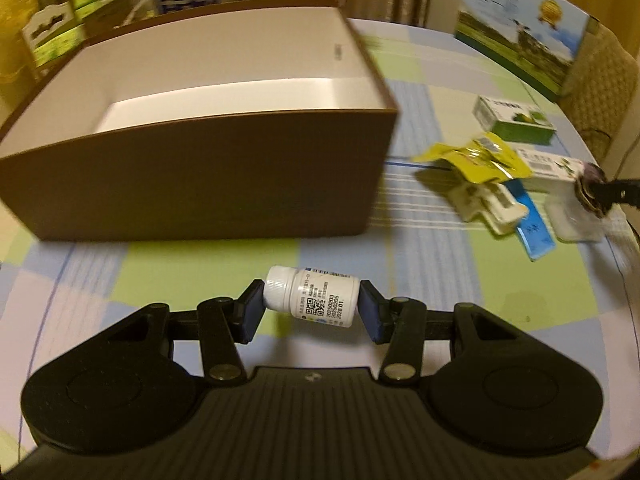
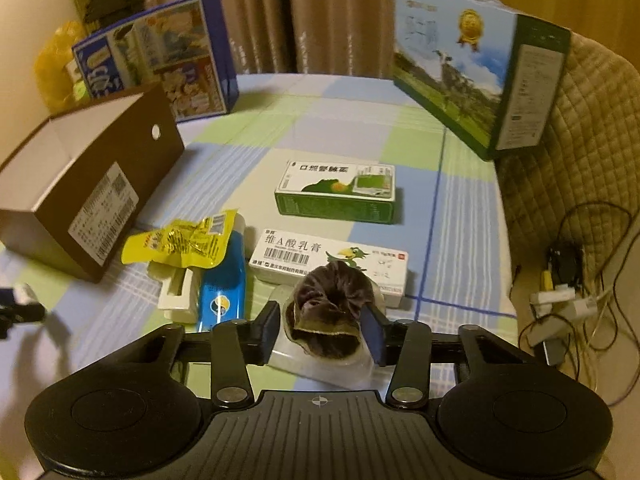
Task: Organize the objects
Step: 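Grasp the white pill bottle with the left tool while the right tool grasps the dark scrunchie, then carry the pill bottle with the left tool while the right tool carries the scrunchie to the box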
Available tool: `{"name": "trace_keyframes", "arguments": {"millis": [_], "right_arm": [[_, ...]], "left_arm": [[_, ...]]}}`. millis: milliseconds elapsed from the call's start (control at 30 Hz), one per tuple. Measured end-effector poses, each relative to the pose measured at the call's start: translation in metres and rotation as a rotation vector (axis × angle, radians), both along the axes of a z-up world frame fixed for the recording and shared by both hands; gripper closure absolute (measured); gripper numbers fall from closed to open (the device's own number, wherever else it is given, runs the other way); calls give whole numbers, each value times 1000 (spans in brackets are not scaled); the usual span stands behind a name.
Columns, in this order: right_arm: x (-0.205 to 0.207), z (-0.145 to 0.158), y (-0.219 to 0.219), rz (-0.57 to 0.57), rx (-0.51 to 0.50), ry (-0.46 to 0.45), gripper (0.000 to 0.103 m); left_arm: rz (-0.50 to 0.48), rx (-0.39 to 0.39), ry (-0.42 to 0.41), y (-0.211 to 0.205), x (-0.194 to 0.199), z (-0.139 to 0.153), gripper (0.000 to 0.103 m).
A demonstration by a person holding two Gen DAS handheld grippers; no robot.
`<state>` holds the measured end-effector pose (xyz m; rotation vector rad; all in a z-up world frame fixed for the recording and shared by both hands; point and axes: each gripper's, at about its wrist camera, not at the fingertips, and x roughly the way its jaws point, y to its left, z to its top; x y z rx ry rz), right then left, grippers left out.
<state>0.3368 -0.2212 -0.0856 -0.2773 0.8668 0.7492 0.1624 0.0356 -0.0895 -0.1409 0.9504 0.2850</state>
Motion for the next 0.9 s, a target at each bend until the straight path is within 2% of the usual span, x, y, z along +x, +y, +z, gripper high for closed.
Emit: {"name": "trace_keyframes", "arguments": {"millis": [133, 367, 667, 900], "right_arm": [[2, -12, 6, 12, -42, 8, 75], [-5, -9, 1, -7, -15, 8, 94], [-30, 19, -19, -97, 125, 101, 96], [-68, 55, 9, -34, 230, 112, 96]], "left_arm": [[38, 1, -9, 9, -10, 3, 58], [59, 1, -20, 19, -23, 11, 58], [42, -6, -77, 36, -36, 39, 58], [29, -6, -127, 60, -43, 70, 58]]}}
